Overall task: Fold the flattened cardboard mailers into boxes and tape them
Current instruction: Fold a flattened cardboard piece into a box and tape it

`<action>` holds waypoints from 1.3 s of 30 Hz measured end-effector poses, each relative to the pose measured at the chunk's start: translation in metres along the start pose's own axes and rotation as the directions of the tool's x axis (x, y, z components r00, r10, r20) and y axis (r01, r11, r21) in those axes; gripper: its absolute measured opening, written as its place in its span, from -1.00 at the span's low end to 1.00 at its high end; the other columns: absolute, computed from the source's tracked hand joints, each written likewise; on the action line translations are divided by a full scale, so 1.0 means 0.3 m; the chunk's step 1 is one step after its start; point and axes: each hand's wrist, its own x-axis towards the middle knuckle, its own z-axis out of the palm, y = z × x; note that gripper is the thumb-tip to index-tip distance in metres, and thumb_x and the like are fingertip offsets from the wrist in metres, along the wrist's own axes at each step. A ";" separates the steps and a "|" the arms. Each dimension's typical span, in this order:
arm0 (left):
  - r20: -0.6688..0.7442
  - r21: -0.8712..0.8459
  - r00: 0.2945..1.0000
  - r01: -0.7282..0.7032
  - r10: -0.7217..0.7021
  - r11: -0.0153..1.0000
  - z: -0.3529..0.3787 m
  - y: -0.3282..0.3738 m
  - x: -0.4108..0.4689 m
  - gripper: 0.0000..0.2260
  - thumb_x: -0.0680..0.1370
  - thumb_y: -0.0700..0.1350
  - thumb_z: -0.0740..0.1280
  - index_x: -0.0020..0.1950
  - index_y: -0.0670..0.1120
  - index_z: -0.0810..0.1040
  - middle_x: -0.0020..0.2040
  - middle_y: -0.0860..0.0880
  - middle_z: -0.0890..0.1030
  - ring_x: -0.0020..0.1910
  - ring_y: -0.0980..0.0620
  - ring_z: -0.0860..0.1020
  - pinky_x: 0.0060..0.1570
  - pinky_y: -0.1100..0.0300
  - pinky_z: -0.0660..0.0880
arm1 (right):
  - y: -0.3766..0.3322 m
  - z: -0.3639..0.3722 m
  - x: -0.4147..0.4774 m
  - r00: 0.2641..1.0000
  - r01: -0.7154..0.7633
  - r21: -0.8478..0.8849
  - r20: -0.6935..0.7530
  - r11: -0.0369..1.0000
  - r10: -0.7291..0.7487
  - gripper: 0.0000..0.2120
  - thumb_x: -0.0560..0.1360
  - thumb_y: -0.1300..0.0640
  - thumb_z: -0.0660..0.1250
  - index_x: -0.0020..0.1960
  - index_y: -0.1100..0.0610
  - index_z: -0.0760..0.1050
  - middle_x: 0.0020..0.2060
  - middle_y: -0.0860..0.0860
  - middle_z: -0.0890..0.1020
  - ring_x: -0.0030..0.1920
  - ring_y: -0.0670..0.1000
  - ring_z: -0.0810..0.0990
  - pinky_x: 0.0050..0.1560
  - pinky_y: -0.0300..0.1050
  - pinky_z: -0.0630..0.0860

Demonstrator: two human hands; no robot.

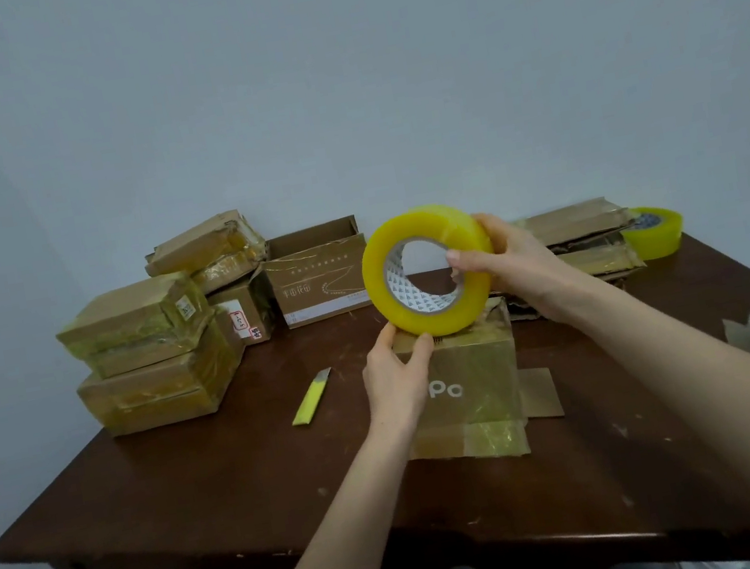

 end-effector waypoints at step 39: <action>0.518 0.640 0.749 -0.660 0.413 0.394 -0.074 0.004 0.107 -0.44 0.56 0.22 0.16 0.52 0.05 0.21 0.54 0.08 0.17 0.52 0.13 0.10 0.42 0.24 0.10 | -0.044 -0.157 -0.085 0.988 0.032 0.007 -0.151 0.999 -0.030 -0.62 0.22 -0.09 0.52 0.01 -0.09 0.58 -0.13 -0.12 0.69 -0.05 -0.06 0.65 0.03 -0.09 0.54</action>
